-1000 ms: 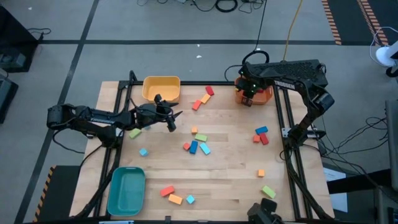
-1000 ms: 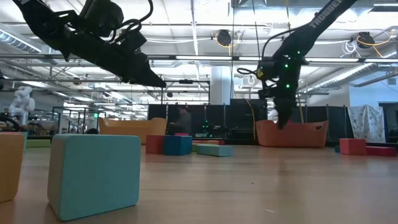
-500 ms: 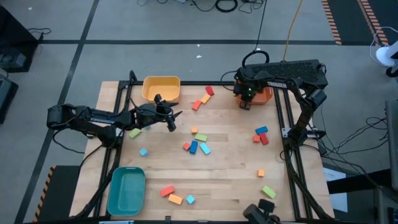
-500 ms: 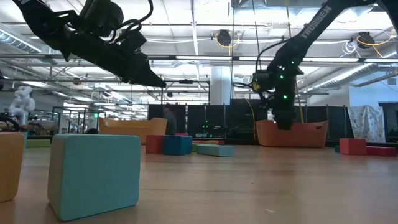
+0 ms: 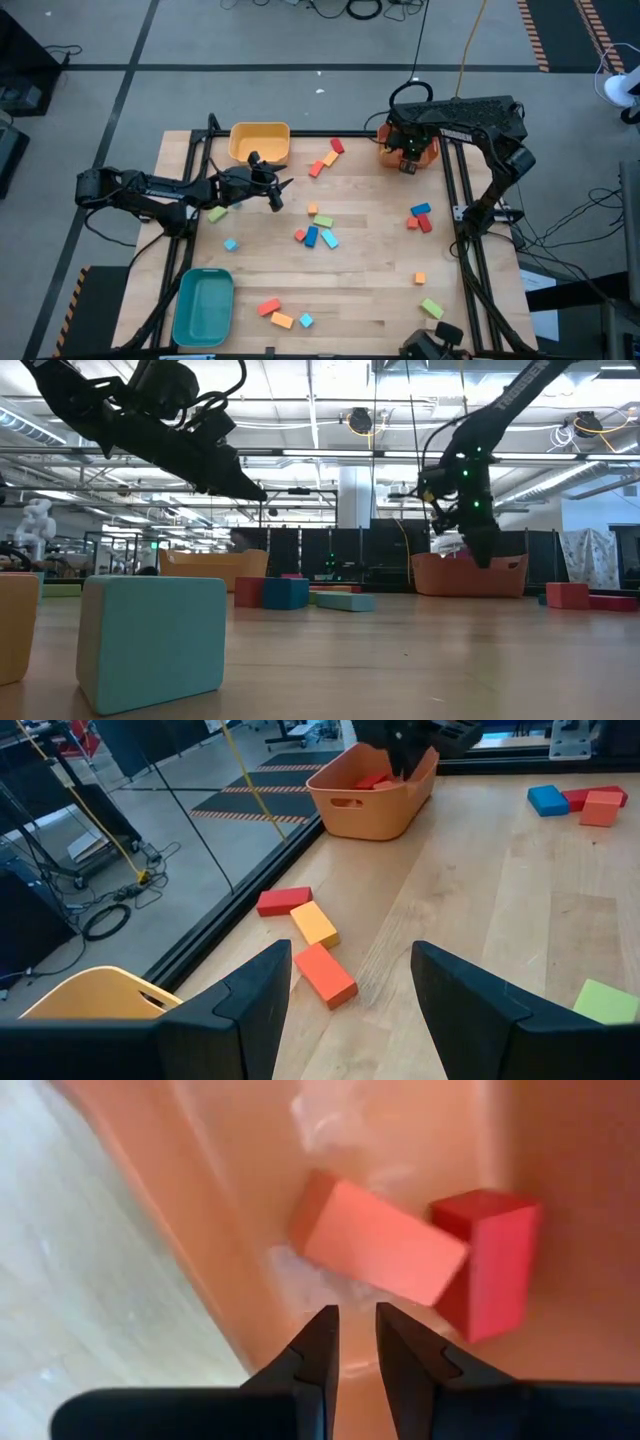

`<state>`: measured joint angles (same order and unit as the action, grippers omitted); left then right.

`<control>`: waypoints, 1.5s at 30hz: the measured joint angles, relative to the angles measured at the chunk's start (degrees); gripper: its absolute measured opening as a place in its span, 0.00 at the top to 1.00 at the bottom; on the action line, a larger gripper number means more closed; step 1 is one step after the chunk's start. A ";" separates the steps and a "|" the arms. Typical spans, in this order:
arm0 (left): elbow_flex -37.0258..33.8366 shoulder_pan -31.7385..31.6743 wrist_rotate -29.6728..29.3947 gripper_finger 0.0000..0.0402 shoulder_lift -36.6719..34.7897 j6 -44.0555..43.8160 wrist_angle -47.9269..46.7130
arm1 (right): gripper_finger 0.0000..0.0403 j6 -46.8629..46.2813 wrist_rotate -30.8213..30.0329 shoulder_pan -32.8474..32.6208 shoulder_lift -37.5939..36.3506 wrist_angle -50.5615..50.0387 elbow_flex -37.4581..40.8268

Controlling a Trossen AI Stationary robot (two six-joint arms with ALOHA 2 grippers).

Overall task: Sort blocks by size
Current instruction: Put the large orange block into the orange bin

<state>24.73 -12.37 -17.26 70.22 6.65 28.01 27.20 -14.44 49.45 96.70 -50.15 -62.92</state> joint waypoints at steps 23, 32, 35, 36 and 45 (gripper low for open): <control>0.00 0.00 0.00 0.48 0.00 -0.17 0.27 | 0.87 -0.46 4.61 -0.75 3.70 7.94 0.01; 0.00 -0.01 0.00 0.48 0.00 -0.06 0.24 | 0.87 0.38 3.66 3.44 3.68 9.31 0.02; 0.00 -0.01 -0.02 0.48 0.00 -0.04 0.24 | 0.87 0.50 3.61 4.58 3.68 9.30 0.02; 0.00 -0.01 -0.02 0.48 0.00 -0.04 0.24 | 0.87 0.55 3.63 4.75 3.68 9.29 0.02; 0.00 -0.01 -0.09 0.48 0.00 0.11 0.52 | 0.87 -0.02 4.00 3.72 0.10 5.64 0.02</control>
<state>24.73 -12.38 -17.34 70.22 6.76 28.53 27.18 -10.44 53.17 96.80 -44.51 -62.89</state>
